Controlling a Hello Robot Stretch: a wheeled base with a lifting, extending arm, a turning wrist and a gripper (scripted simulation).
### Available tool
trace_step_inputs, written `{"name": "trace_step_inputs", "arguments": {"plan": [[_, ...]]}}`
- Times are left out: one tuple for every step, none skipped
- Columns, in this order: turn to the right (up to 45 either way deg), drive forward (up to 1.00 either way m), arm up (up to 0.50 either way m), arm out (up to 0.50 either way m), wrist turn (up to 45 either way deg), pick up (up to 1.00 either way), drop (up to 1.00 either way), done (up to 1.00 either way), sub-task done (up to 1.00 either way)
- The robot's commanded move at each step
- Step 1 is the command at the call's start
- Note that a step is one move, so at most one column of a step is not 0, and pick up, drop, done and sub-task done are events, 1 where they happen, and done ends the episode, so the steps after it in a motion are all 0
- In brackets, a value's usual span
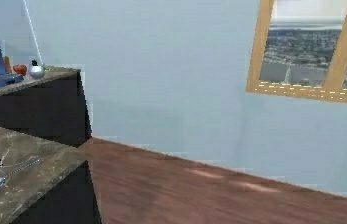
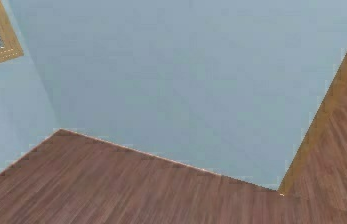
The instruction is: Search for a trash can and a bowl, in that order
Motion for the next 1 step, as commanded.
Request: {"name": "trace_step_inputs", "arguments": {"plan": [[0.0,0.15,0.00,0.00,0.0,0.00,0.00,0.00,0.00]]}}
